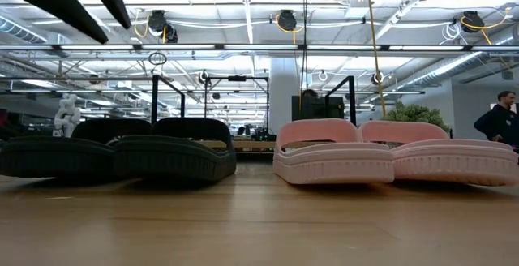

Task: Pick and place slides into the shelf
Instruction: Put the left black slide on the shelf

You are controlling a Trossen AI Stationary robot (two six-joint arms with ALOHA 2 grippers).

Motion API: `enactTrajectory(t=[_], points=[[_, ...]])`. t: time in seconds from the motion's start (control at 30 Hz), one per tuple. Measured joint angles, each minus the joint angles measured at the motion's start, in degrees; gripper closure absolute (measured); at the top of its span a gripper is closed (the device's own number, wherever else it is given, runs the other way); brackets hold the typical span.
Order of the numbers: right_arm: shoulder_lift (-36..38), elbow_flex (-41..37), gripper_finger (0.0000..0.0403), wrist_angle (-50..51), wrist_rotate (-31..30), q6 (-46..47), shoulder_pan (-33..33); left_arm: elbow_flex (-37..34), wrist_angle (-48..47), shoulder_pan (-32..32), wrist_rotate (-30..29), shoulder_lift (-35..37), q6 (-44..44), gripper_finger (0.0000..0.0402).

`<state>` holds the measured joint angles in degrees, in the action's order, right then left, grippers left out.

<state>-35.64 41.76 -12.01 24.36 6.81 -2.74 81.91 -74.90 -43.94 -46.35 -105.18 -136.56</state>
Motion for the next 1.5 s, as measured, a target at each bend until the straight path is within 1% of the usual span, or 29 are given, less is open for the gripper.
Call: enactTrajectory(t=[0.23, 0.37, 0.47, 0.5, 0.57, 0.73, 0.93, 1.0, 1.13, 1.33, 1.5], points=[[0.0, 0.0, 0.0403, 0.0, -0.1, 0.0, 0.0, 0.0, -0.1, 1.5, 2.9, 3.0, 23.9, 0.0275], [0.0, 0.0, 0.0403, 0.0, -0.1, -0.3, 0.0, 0.0, -0.1, 4.1, 7.9, 4.1, 37.2, 0.0275], [-0.1, 0.0, 0.0403, 0.1, -0.1, -0.4, 0.0, 0.0, -0.4, 6.6, 13.3, 4.0, 46.8, 0.0275], [-0.1, 0.0, 0.0403, 0.1, -0.1, -0.4, 0.0, 0.0, -0.5, 7.3, 14.3, 3.9, 49.2, 0.0275], [-0.2, 0.0, 0.0403, 0.1, -0.1, -0.4, 0.0, 0.0, -1.0, 8.6, 14.5, 3.3, 52.8, 0.0275], [-0.5, 0.0, 0.0403, 0.1, -0.4, -0.5, 0.0, 0.0, -4.5, 11.2, 13.3, 2.1, 58.3, 0.0275], [-1.2, 0.0, 0.0403, 0.1, -1.4, -2.0, 0.0, -0.1, 0.4, 11.2, 14.6, 0.3, 64.9, 0.0275], [-1.3, 0.0, 0.0403, 0.1, -3.0, -2.0, 0.0, 0.0, 1.0, 10.7, 14.6, -0.5, 65.7, 0.0275], [-1.6, 0.0, 0.0403, 0.1, -4.9, -3.0, 0.0, -0.1, -1.1, 10.0, 14.8, -2.5, 66.0, 0.0275], [-2.0, 0.0, 0.0403, 0.1, -4.9, -3.1, 0.0, -0.1, -3.0, 10.2, 14.6, -4.9, 68.0, 0.0275], [-2.2, 0.0, 0.0403, 0.1, -4.8, -3.1, 0.0, -0.1, -5.1, 10.5, 14.3, -6.4, 67.2, 0.0275]])
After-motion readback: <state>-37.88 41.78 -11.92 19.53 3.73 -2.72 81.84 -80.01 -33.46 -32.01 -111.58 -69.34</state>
